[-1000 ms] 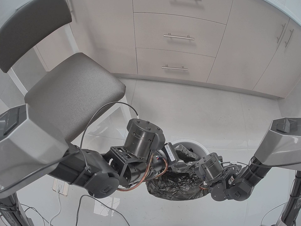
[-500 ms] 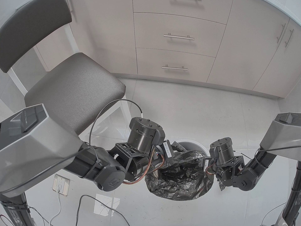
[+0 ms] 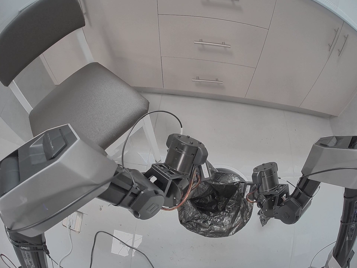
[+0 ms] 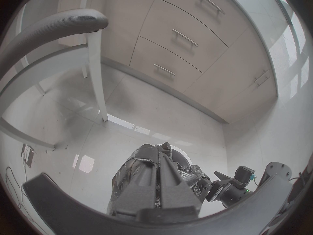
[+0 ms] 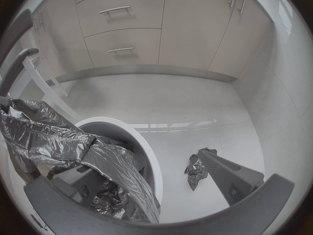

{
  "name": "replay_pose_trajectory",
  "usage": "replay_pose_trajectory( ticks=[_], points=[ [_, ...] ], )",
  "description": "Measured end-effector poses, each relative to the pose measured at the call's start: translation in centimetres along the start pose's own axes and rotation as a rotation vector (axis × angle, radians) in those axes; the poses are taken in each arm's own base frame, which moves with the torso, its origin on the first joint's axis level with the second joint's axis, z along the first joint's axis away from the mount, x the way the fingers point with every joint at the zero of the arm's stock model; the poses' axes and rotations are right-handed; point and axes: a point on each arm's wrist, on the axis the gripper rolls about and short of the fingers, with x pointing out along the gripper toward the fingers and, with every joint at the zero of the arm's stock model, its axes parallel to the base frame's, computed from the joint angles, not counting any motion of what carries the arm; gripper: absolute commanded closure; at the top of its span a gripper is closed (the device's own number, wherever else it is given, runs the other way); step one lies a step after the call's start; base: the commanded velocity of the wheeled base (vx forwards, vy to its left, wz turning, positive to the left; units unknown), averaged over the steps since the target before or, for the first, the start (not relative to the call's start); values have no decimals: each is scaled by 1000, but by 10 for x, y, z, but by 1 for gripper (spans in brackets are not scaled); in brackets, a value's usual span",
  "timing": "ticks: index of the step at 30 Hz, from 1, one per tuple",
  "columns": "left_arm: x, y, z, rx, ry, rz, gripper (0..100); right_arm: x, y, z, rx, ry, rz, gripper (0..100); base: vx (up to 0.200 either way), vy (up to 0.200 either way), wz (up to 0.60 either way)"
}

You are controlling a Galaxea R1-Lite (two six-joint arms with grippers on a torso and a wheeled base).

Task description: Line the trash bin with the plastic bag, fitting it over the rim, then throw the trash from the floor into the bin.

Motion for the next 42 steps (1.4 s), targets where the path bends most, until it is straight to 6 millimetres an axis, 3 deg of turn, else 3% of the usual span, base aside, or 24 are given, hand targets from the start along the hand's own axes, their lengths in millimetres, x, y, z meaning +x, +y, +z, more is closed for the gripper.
replay_pose_trajectory(
  ticks=[7,14,42],
  points=[
    [11,-9,2,93,-12,-2,100,5,-5,3,14,-5,-20,0,0,0,0],
    [26,-5,-9,168,10,11,100,12,-12,10,41,-19,-44,0,0,0,0],
    [65,0,-24,234,41,51,100,43,-24,9,131,-107,-31,0,0,0,0]
  ],
)
